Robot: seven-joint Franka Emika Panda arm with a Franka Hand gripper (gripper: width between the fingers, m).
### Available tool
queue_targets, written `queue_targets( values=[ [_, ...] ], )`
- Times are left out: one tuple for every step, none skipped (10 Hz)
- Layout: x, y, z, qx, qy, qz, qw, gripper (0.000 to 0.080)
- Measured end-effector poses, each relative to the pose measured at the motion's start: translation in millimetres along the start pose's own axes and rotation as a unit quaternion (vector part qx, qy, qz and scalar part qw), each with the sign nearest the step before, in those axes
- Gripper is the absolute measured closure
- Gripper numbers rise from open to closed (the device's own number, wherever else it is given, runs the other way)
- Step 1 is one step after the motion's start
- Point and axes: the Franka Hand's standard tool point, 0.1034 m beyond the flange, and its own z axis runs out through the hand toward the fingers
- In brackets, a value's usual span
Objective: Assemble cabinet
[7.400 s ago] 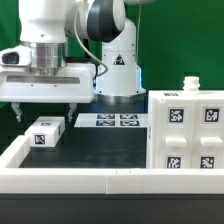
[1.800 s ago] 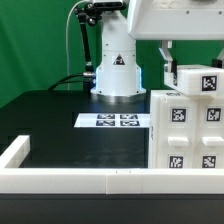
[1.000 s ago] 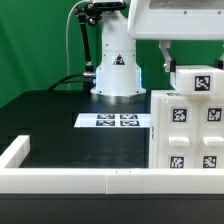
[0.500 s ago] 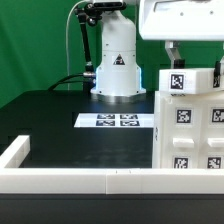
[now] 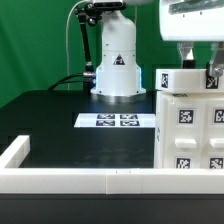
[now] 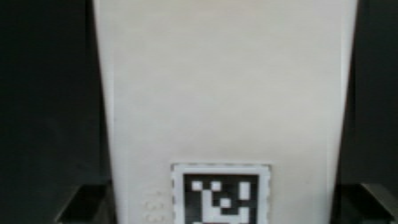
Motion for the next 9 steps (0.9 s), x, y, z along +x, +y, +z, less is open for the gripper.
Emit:
queue_targets(
  values=[
    [0.1,0.0,0.2,-0.001,-0.007,0.051,0.999,0.0240],
    [0.2,0.0,0.3,-0.001,-0.012,0.097,0.995,0.0240],
    [-0.9,-0.2,0.1,-0.001,-0.013,0.118,0.993,0.0240],
    [-1.6,-0.4,-0.1,-0.001,-0.017,0.144,0.989,0.0240],
    [-4.3,-0.2,0.2,-0.002,-0.021,0.150,0.988,0.0240],
    [-5.5,-0.2,0.2,-0.002,-0.022,0.140,0.990,0.0082],
    [-6.3,-1.6,-5.1,0.002,-0.025,0.127,0.992,0.0026],
    [-9.2,-3.5,-13.7,0.008,-0.033,0.120,0.992,0.0004],
    [-11.0,-5.2,-20.7,0.013,-0.037,0.119,0.992,0.0001]
  ],
)
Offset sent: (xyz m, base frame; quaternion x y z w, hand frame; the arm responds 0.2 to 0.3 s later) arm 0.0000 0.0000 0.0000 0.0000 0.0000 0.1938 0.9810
